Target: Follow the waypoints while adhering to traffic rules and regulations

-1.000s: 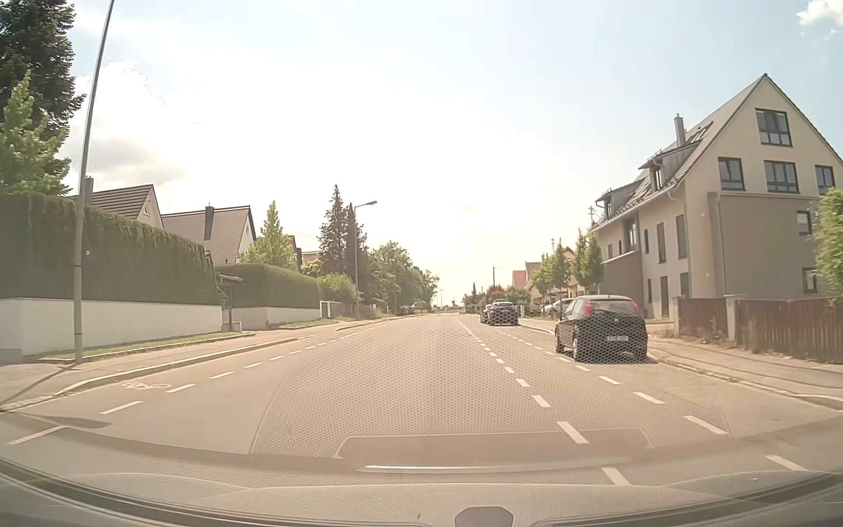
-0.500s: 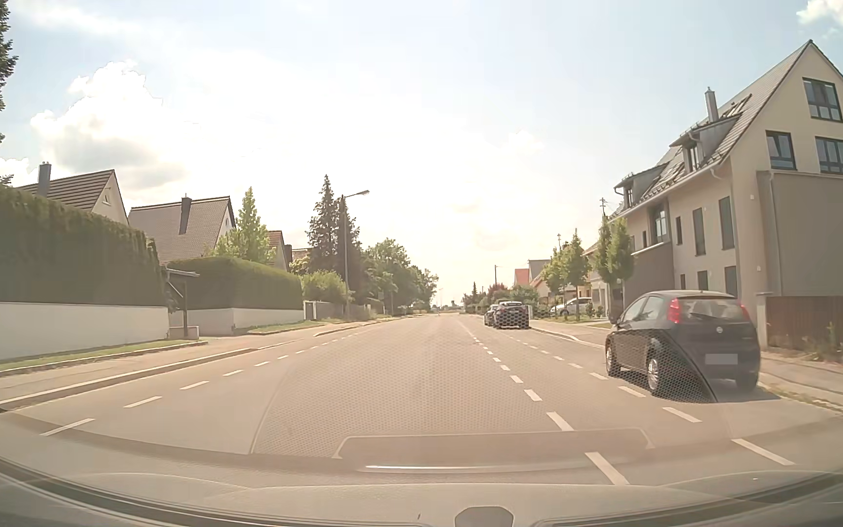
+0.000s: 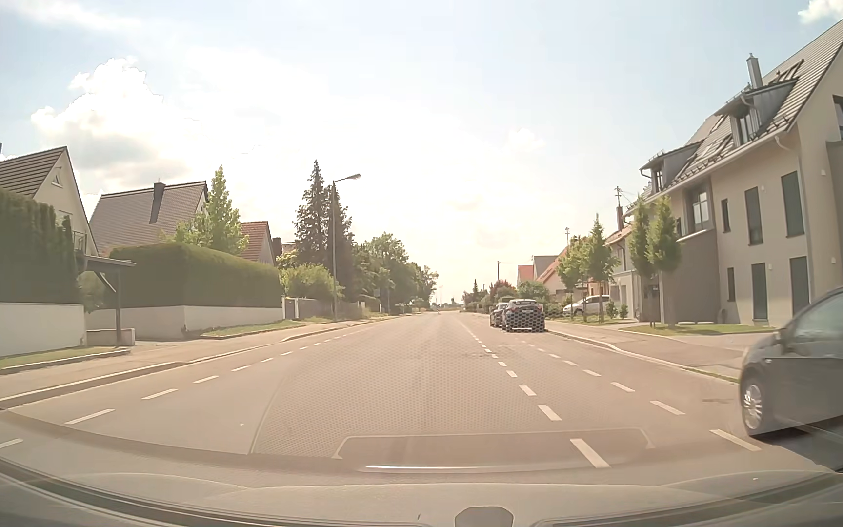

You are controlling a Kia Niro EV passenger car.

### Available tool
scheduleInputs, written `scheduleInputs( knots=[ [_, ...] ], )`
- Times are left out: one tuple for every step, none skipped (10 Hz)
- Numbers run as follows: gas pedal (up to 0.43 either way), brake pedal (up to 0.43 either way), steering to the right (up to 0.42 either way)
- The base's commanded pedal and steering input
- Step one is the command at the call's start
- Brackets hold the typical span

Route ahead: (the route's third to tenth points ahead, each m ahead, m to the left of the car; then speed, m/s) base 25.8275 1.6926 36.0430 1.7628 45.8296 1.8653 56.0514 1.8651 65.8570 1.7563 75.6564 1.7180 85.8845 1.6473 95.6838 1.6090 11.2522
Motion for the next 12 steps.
scheduleInputs(
  knots=[
    [0.248,0.000,-0.006],
    [0.248,0.000,-0.007],
    [0.248,0.000,-0.007],
    [0.248,0.000,-0.007],
    [0.248,0.000,-0.007],
    [0.248,0.000,-0.007],
    [0.248,0.000,-0.007],
    [0.248,0.000,-0.005],
    [0.248,0.000,-0.005],
    [0.248,0.000,-0.005],
    [0.248,0.000,-0.005],
    [0.248,0.000,-0.005]
  ],
)
